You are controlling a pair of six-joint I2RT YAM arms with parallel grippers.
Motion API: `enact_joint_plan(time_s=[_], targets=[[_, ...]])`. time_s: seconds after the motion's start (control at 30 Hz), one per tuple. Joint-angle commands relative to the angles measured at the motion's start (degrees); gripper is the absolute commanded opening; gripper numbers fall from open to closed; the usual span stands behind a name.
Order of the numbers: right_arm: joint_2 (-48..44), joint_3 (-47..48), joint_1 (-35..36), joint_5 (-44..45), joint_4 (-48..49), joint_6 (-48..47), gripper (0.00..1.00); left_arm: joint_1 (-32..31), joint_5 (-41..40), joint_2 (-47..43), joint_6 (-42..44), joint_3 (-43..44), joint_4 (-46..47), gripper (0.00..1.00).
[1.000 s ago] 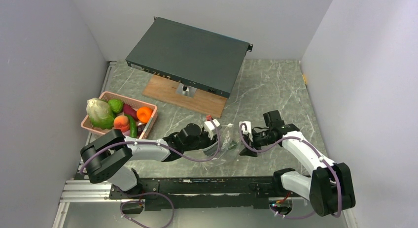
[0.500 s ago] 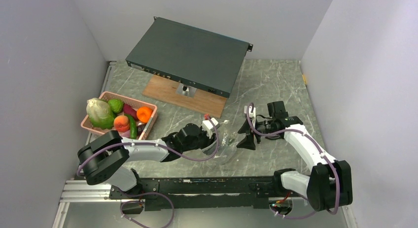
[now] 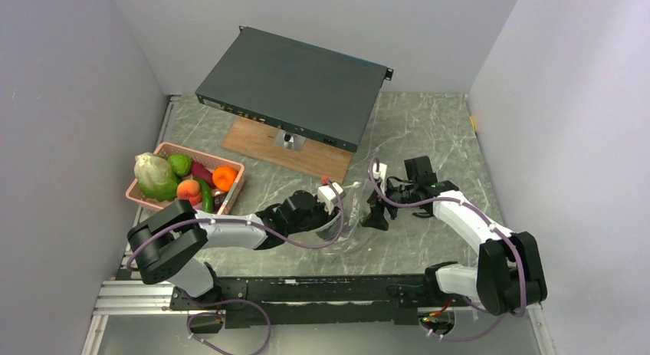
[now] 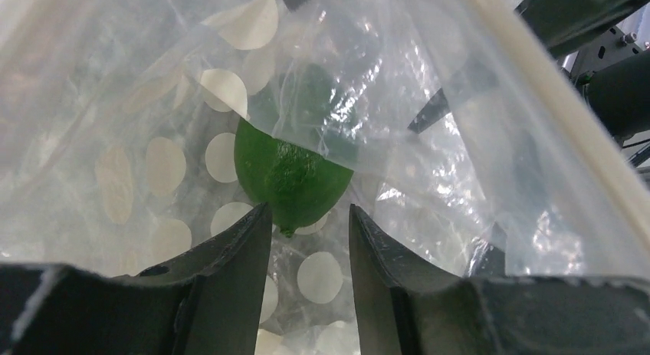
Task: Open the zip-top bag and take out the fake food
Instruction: Pick up the fake vegetable from the zipper food storage bag.
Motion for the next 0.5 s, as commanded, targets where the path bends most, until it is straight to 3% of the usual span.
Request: enact_joint_plan(time_s=[0.0,0.3,0.47], targets=[[1.8,-1.4,0.5,6.5,1.1,-5.5,0.83,0.1,-0.2,1.3,0.8,3.1,1.7,0.46],[8.1,-0.3,5.3,9.7,-0.4,-12.5,0.54,1.1,1.3,3.8,-1.4,4.0,2.8,0.48],[9.6,1.0,6.6,8.8,-1.1,-13.7,0.31,1.2,2.5,5.6,-2.0,4.3,5.1,0.53]])
